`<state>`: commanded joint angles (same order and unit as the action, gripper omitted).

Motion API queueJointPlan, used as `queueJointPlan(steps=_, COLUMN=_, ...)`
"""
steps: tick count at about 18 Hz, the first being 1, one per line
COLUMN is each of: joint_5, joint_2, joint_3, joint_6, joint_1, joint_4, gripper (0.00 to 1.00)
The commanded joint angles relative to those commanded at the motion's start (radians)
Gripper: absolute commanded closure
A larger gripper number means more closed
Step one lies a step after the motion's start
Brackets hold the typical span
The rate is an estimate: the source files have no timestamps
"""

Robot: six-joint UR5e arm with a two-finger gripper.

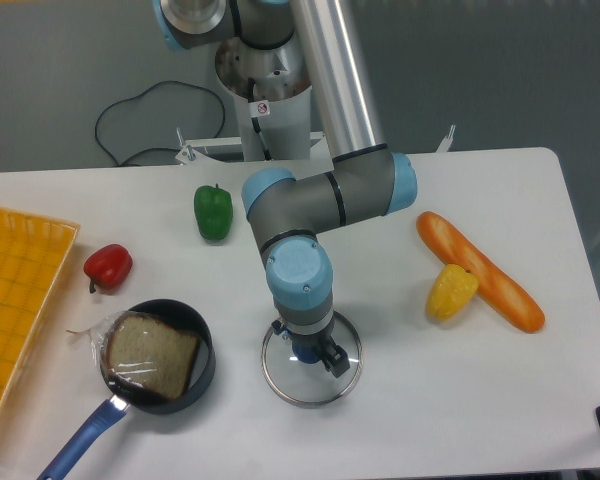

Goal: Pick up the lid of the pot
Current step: 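Close the gripper on the blue knob of the glass lid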

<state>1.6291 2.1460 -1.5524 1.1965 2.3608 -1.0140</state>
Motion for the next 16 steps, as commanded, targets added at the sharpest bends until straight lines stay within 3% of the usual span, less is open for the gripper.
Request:
queueJointPlan(steps=6, joint_5=0.002, joint_2=0.0, joint_3=0.0, joint_6=-0.003, joint_1=-0.002, joint_4=-0.002, gripper=0.0)
queueJointPlan(steps=16, joint_5=0.0, joint_2=0.006, joint_3=0.006, joint_6=-0.021, joint_1=-0.002, joint_4=-0.002, gripper=0.27)
